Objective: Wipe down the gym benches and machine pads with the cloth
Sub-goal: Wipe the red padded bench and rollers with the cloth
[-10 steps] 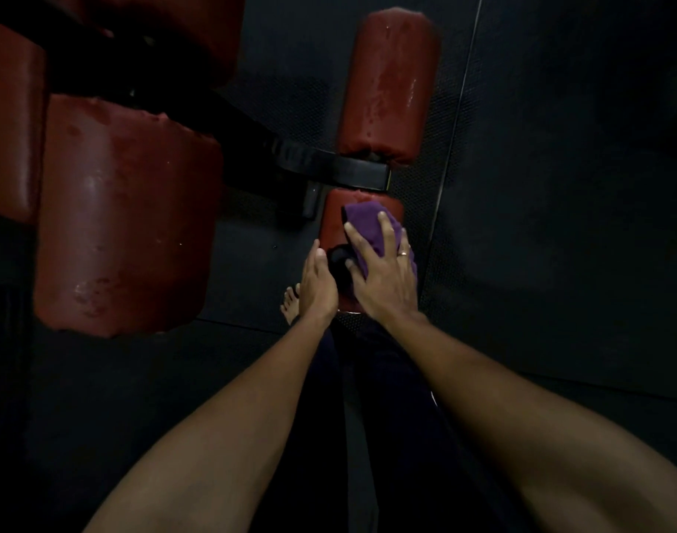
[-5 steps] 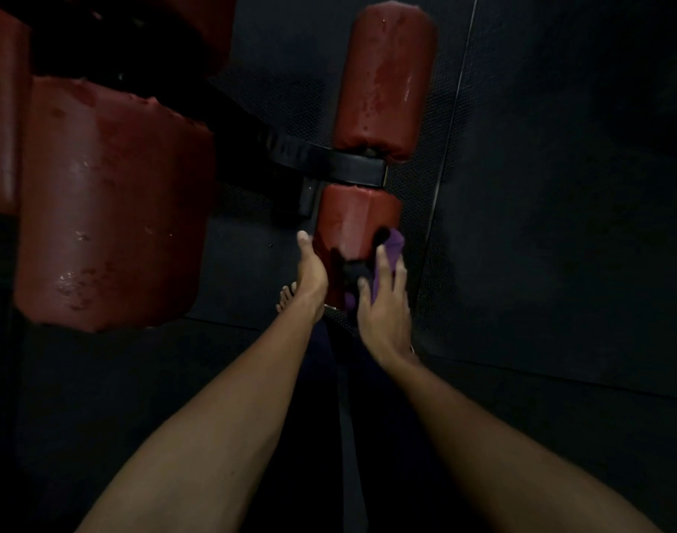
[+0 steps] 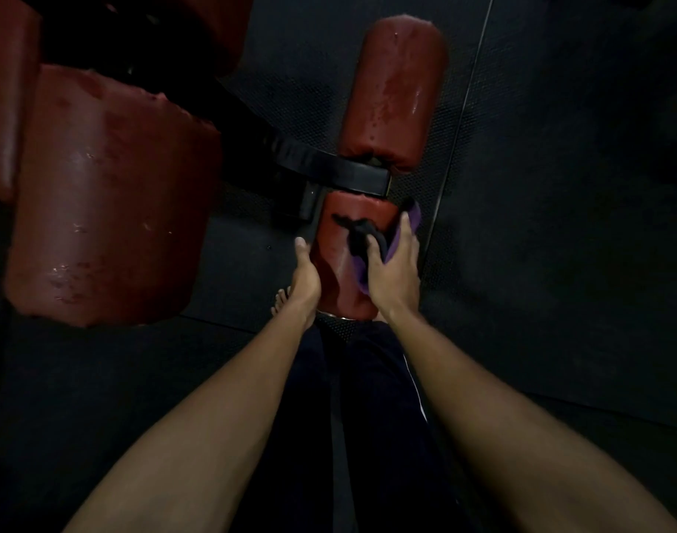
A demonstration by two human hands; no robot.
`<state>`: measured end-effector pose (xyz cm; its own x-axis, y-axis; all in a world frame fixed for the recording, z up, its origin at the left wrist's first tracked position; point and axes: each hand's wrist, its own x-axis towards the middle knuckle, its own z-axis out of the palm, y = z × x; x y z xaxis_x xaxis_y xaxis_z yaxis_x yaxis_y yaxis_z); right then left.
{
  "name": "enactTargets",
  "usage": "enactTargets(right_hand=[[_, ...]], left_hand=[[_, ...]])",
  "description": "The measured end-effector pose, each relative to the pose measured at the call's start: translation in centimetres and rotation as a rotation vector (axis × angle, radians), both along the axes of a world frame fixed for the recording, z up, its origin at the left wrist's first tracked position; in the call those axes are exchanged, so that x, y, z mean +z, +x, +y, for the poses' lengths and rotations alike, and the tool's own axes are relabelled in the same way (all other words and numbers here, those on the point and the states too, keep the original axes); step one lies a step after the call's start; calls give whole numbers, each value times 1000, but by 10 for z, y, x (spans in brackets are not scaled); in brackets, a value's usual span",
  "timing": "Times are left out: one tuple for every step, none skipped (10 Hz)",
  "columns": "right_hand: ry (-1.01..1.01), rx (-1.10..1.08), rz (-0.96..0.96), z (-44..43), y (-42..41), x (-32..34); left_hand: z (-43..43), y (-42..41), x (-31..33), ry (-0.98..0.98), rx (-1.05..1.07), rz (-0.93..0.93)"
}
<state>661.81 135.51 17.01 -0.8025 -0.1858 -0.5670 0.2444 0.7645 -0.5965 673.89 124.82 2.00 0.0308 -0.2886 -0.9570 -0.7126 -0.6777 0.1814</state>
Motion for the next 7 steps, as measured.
enactTargets(right_hand=[[39,33,-51,19,53,7],[34,199,21,26,68,9],[43,527,206,15,53,9],[84,616,346,-2,14,-1],[83,257,224,-16,-27,-11],[22,-73,54,-5,-14,-13],[47,-39,-1,23,44,-8]], left_hand=[[0,13,-62,39,77,36],[10,0,-22,-4,72,-40],[20,-53,164,-110,-82,61],[33,-63,204,-117,-93,85],[21,-53,154,-175,-7,95],[16,-32,82,-129,11,78],[10,16,-76,-63,129,-31]])
